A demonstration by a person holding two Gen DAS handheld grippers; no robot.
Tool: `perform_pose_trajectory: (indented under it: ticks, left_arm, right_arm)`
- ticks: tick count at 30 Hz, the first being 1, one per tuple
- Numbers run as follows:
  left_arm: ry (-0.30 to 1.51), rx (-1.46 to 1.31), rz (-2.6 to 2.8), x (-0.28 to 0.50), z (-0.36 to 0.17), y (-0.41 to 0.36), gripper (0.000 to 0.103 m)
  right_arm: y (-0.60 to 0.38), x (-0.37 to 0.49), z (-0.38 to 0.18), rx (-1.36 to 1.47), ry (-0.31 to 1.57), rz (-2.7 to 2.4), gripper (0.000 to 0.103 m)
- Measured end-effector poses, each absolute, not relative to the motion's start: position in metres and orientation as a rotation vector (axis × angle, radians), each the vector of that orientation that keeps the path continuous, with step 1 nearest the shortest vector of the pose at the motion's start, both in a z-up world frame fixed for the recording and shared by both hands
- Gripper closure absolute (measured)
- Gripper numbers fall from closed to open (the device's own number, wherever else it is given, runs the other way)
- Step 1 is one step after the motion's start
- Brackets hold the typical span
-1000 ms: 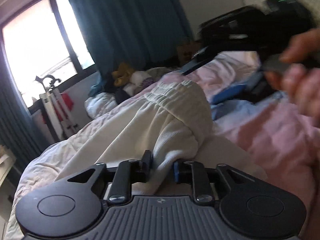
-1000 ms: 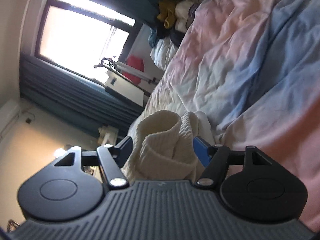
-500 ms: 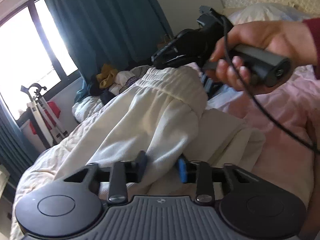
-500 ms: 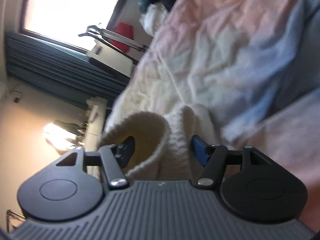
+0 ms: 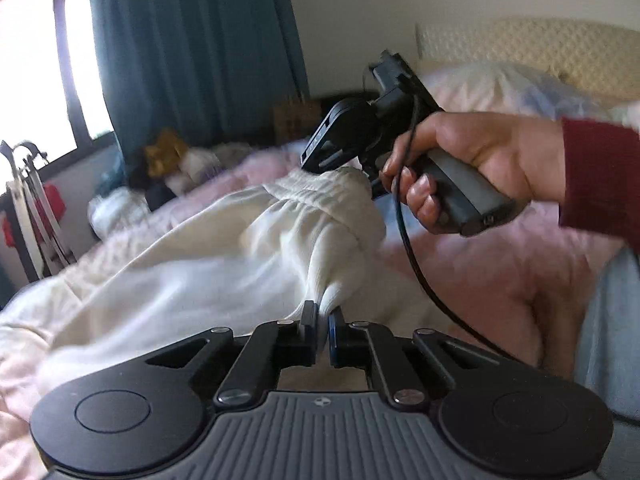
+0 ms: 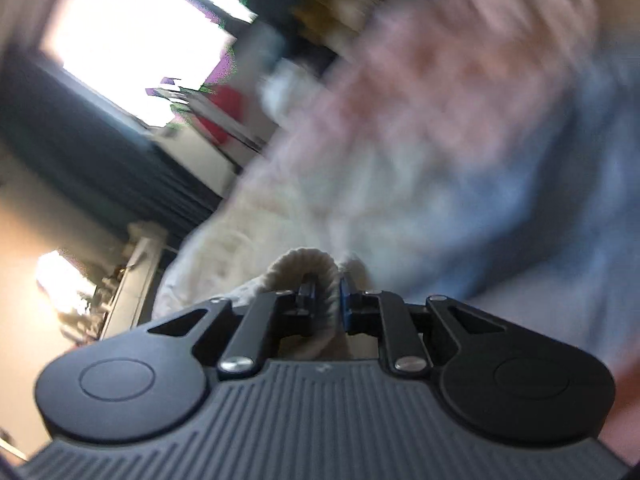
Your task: Fold clothes
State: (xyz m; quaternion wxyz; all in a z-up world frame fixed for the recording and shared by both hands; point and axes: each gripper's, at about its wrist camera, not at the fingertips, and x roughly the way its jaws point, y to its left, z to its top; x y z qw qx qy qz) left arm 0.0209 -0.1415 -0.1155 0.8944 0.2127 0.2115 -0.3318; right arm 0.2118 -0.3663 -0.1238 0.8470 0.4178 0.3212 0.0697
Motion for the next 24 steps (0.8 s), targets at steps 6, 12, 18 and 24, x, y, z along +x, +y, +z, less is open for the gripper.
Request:
perform_pose_trajectory:
  ticks: [6,12,18,24]
  left_arm:
    - [0.482,0.328,-0.698,0.027,-0.109,-0.123,0.09]
    - [0.508,0.169,-0.678,0.02,-0.082,-0.091,0.066]
    - [0.513,-0.045,-0.553,0.029,-0.045,-0.042,0.037]
    - [0.615,-0.225,-0.283,0.052,-0.038,0.02,0.022]
  right_arm:
    - [-0.366,0.196,-0.114,0.885,0.631,0.157,0.085]
    - [-0.367,0.155,-0.095,0.87,0.568,0.115,0.084]
    - [-0.354,0.106,-0.082,0.87,0.529,0.081,0.038]
    - [-0.329,0.083,-0.082,0.828,0.569,0.074,0.017]
